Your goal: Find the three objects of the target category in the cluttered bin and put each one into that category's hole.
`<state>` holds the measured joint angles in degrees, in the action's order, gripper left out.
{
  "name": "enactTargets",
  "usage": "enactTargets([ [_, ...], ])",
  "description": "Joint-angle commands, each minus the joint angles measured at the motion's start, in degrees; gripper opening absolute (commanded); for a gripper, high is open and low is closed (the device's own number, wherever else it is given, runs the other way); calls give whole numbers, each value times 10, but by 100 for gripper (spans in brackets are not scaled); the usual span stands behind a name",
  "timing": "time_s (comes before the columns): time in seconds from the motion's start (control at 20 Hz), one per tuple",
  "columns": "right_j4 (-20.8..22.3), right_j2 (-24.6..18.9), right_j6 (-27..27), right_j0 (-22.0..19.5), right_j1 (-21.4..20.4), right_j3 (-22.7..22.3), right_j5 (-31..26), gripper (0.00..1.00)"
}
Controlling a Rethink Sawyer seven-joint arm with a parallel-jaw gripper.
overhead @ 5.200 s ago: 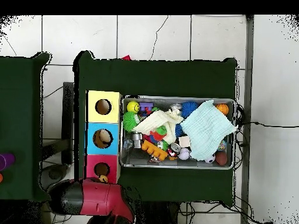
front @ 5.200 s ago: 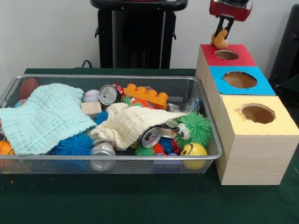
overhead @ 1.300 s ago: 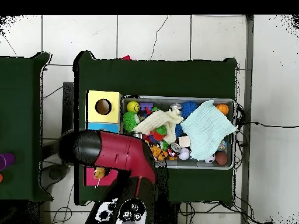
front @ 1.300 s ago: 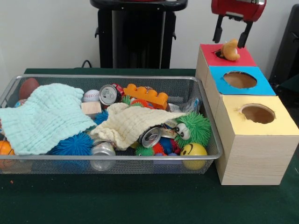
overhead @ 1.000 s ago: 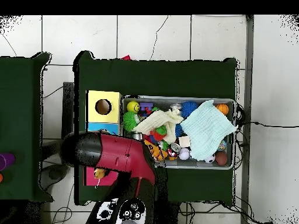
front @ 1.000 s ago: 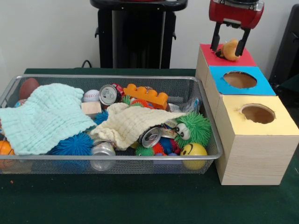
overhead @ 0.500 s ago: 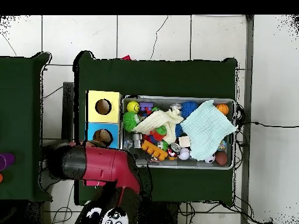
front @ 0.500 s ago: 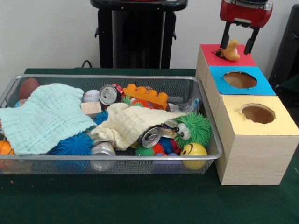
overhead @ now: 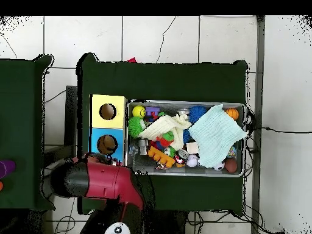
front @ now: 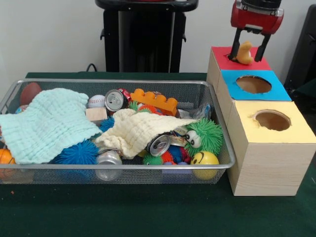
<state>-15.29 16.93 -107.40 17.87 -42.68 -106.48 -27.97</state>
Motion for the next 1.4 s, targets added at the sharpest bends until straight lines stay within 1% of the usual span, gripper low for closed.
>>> enactTargets([
  [0.05, -31, -44, -132, -21, 16, -53, 40, 100],
  [0.15, -33, -40, -141, -13, 10, -60, 44, 100],
  [0.4, -43, -38, -162, 8, 9, -85, 83, 100],
  [0.65, -56, -48, -163, 9, 19, -97, 113, 100],
  [0.95, -61, -50, -152, 8, 25, -102, 125, 100],
  [1.1, -65, -50, -152, 11, 17, -112, 127, 100],
  [1.2, -66, -43, -155, 20, 9, -121, 131, 100],
  [1.4, -70, -39, -154, 24, -13, -140, 131, 100],
])
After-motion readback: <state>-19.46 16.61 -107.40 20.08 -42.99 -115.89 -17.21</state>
